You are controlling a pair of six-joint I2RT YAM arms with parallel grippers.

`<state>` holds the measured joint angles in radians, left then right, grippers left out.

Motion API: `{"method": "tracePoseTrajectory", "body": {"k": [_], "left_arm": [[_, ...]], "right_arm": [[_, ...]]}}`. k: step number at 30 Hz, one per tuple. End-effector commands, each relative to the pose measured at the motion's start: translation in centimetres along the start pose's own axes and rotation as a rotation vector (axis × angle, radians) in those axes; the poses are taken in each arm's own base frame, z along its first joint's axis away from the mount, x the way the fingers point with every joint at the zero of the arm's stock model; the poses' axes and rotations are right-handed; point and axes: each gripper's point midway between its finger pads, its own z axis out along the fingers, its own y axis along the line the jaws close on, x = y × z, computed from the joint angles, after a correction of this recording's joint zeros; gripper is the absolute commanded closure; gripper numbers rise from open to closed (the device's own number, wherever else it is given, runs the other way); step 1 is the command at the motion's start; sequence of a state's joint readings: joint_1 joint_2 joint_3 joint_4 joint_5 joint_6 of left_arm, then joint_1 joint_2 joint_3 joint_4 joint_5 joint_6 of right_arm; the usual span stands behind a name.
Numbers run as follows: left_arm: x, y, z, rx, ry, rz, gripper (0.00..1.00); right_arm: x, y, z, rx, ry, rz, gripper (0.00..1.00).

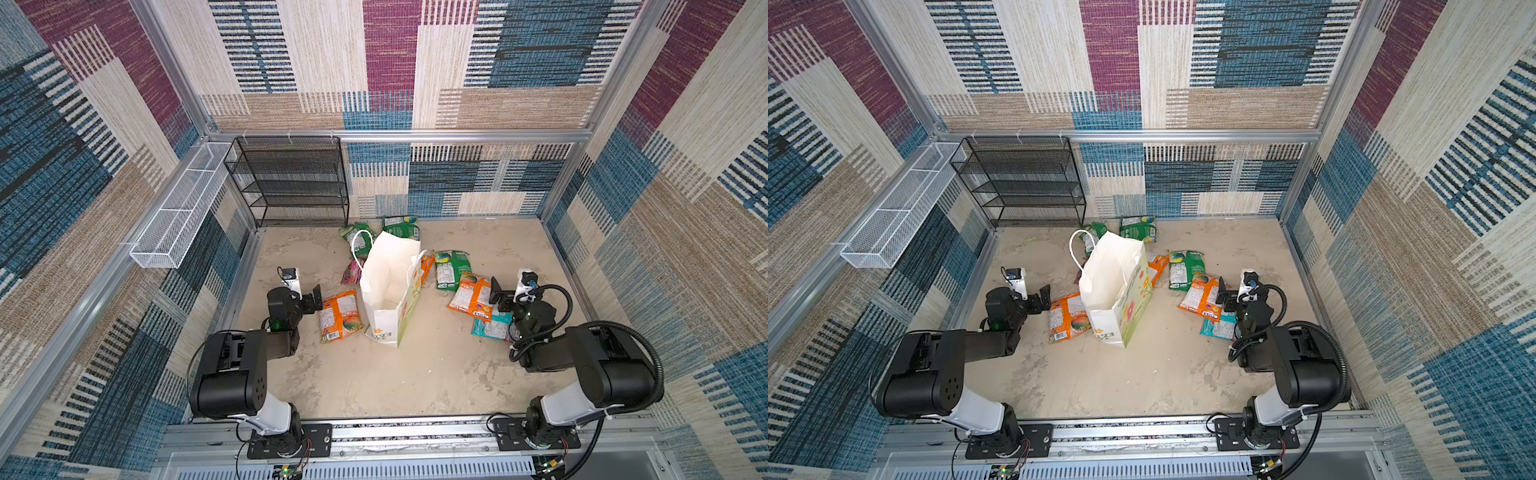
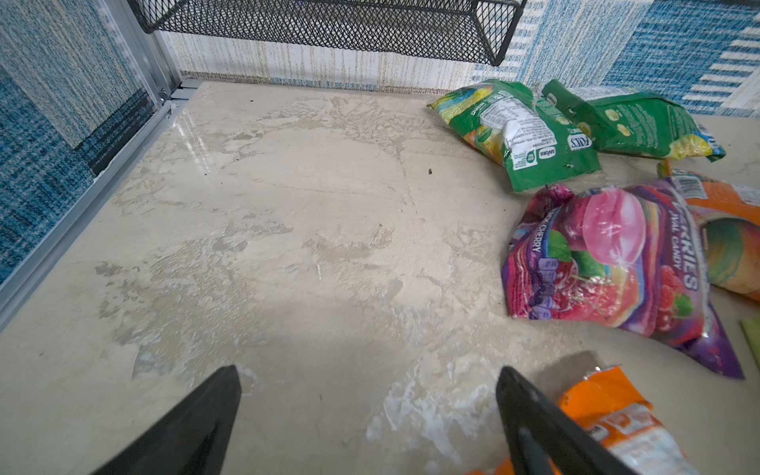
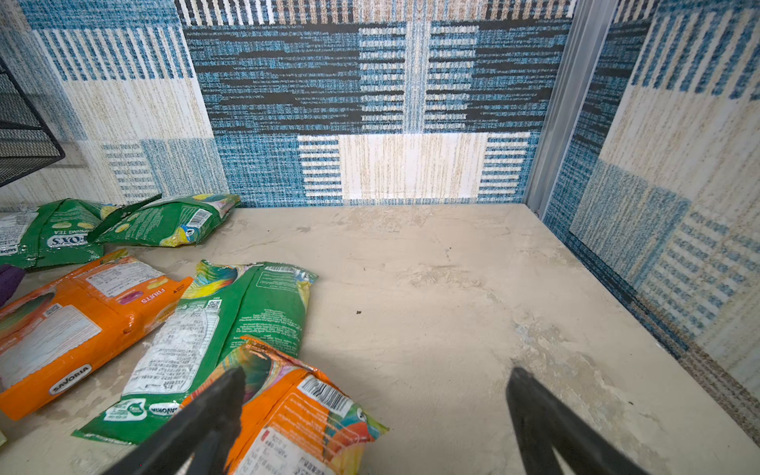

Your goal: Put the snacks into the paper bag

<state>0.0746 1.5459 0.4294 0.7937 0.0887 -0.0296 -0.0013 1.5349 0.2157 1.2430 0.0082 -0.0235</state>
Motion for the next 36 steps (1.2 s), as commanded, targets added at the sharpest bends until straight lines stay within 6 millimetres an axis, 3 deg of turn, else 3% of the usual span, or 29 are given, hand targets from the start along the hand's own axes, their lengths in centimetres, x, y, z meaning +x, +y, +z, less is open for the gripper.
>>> {"method": "tracePoseTrajectory", "body": {"k": [1, 5, 7, 10, 12, 15, 17, 19, 21, 23, 27, 31, 36], "left_arm": [[-0.6, 0.0, -0.1, 0.002, -0.031, 0.013, 0.00], [-0.8, -0.2, 0.1, 0.012, -0.020, 0.019, 0.00], [-2.4, -0.3, -0.2, 0.011, 0.002, 0.017, 0.00], [-4.3, 1.3, -1.2, -0.113, 0.131, -0.063, 0.00], [-5.7, 0.9, -2.2, -0.103, 0.152, -0.132, 0.00], [-6.3, 2.0, -5.1, -0.224, 0.235, -0.357, 0.00], [-7.6, 1.7, -7.0, -0.240, 0.274, -0.434, 0.00], [-8.9, 0.1, -8.4, -0.165, 0.316, -0.532, 0.00], [-10.9, -3.2, -9.9, 0.037, 0.369, -0.570, 0.00], [-13.2, -5.5, -12.1, 0.148, 0.382, -0.536, 0.00], [-16.6, -9.2, -17.4, 0.318, 0.341, -0.423, 0.00], [-17.3, -12.5, -22.1, 0.425, 0.343, -0.248, 0.00], [-17.0, -16.2, -24.5, 0.511, 0.431, -0.044, 0.00]], "right_arm": [[-0.8, 0.1, 0.0, -0.005, -0.030, -0.001, 0.00], [-0.7, 0.0, 0.0, -0.004, -0.028, 0.003, 0.00], [-1.2, -0.2, -0.1, 0.002, -0.043, 0.008, 0.00], [-3.5, -2.7, 1.1, 0.159, 0.039, 0.082, 0.00], [-5.7, -5.0, 1.2, 0.304, 0.076, 0.194, 0.00], [-8.6, -4.9, 1.2, 0.311, 0.108, 0.256, 0.00], [-9.8, -4.8, 0.6, 0.313, 0.111, 0.340, 0.00], [-11.3, -4.2, 0.1, 0.281, 0.097, 0.399, 0.00], [-12.4, -3.7, -0.9, 0.250, 0.080, 0.487, 0.00], [-12.9, -3.7, -2.2, 0.270, 0.099, 0.587, 0.00], [-15.1, -1.8, -5.5, 0.148, 0.090, 0.614, 0.00], [-16.5, 0.2, -8.2, 0.023, 0.095, 0.565, 0.00], [-15.7, 2.1, -9.3, -0.063, 0.207, 0.548, 0.00]]}}
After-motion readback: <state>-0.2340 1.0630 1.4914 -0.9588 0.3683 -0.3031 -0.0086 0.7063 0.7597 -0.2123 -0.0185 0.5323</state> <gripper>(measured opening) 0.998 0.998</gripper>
